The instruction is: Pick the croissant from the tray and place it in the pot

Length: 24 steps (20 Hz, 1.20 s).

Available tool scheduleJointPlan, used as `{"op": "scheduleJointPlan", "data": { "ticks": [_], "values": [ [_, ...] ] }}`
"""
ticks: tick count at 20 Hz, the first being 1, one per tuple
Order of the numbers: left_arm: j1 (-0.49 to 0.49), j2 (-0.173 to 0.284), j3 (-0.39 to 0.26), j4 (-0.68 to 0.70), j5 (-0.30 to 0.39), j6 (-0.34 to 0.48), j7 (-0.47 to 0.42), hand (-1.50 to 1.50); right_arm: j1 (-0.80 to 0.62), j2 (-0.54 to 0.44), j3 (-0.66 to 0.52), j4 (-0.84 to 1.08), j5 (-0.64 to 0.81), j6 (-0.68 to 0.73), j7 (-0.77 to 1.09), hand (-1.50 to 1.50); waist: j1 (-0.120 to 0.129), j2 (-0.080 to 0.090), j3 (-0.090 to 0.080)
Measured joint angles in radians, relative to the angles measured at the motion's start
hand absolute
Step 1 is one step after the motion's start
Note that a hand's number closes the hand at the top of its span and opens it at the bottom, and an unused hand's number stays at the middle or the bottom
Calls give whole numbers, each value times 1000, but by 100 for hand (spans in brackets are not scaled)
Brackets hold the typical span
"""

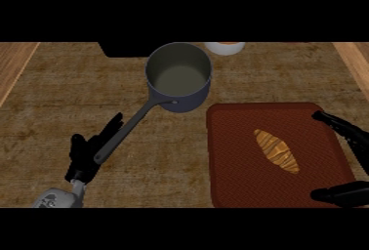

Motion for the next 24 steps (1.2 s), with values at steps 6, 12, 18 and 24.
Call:
{"op": "scheduleJointPlan", "data": {
  "ticks": [6, 12, 18, 24],
  "values": [
    [11, -5, 3, -13, -16, -10, 3, 0, -30, -93, -1, -87, -48, 67, 302, -150, 11, 1, -1],
    [-11, -32, 8, 7, -36, -22, 11, 0, -115, -77, 68, -79, -60, 115, 548, -150, 21, 4, 0],
    [-3, -27, 19, -28, -41, -34, 34, 0, -158, -75, 181, 49, 92, 214, 542, -150, 29, 6, 1],
    [-2, -60, 42, -17, -74, -42, 38, 0, -238, 5, 182, 295, 267, 238, 395, -150, 24, 6, 1]
  ]
}}
